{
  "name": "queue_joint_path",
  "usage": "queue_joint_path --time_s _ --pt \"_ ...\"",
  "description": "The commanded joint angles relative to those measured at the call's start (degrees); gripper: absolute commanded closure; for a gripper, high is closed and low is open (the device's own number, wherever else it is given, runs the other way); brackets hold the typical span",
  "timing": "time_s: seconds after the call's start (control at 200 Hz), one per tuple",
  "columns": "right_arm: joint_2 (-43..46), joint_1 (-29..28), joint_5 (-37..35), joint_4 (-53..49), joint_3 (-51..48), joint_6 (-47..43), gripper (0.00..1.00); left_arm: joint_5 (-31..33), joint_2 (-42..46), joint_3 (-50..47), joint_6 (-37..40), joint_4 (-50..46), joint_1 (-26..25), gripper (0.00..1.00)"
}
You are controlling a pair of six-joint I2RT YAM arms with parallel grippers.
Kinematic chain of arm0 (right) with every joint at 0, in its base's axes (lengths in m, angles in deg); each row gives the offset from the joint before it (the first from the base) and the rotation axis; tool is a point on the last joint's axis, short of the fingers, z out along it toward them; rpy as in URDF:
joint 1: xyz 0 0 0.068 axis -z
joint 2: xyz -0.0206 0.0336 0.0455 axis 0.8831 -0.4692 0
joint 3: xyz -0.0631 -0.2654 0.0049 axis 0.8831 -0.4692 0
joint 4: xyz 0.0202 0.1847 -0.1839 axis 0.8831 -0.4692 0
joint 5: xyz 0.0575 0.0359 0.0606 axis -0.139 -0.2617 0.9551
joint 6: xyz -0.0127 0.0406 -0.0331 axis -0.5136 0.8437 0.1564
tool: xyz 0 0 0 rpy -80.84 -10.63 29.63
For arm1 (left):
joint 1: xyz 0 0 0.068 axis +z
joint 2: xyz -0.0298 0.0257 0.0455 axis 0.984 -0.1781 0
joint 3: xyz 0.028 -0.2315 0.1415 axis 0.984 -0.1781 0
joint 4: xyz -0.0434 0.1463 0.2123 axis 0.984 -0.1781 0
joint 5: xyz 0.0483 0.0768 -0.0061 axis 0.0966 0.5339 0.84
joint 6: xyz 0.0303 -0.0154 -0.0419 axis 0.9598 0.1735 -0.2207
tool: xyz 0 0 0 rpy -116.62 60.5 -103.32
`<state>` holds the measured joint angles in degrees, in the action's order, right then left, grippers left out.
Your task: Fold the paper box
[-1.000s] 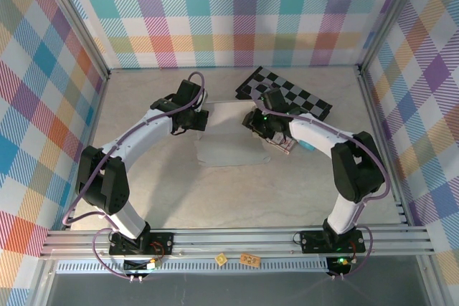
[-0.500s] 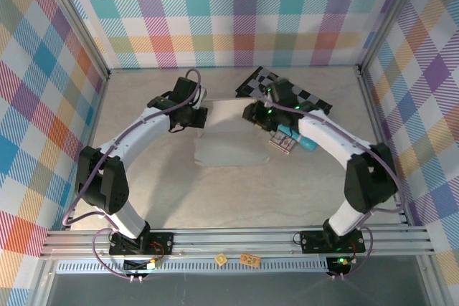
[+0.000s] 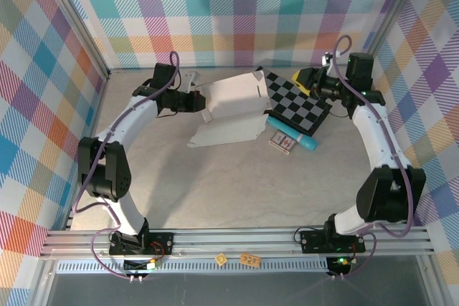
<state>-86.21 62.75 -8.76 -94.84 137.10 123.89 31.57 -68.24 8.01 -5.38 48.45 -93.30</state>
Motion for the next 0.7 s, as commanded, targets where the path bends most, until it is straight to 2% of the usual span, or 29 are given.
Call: queue_joint_path --time_s 0.0,0.09,0.27,0.695 --pt "-3.71 -0.73 13.82 2.92 -0.62 -4.8 0.63 -9.37 -1.79 2.67 1.73 -0.15 0.38 1.0" --pt "-5.2 -1.46 14.7 -1.63 1.8 -10.59 0.64 -9.28 -2.76 2.96 1.67 -0.69 0.38 1.0" --pt "-7.38 -3.91 14.71 -4.06 4.61 -15.0 0.64 -9.16 -3.31 2.96 1.67 -0.7 0.29 1.0" --pt "-10.16 -7.69 13.93 -7.98 8.85 -19.59 0.69 -7.75 -4.14 3.82 1.31 -1.02 0.11 1.0"
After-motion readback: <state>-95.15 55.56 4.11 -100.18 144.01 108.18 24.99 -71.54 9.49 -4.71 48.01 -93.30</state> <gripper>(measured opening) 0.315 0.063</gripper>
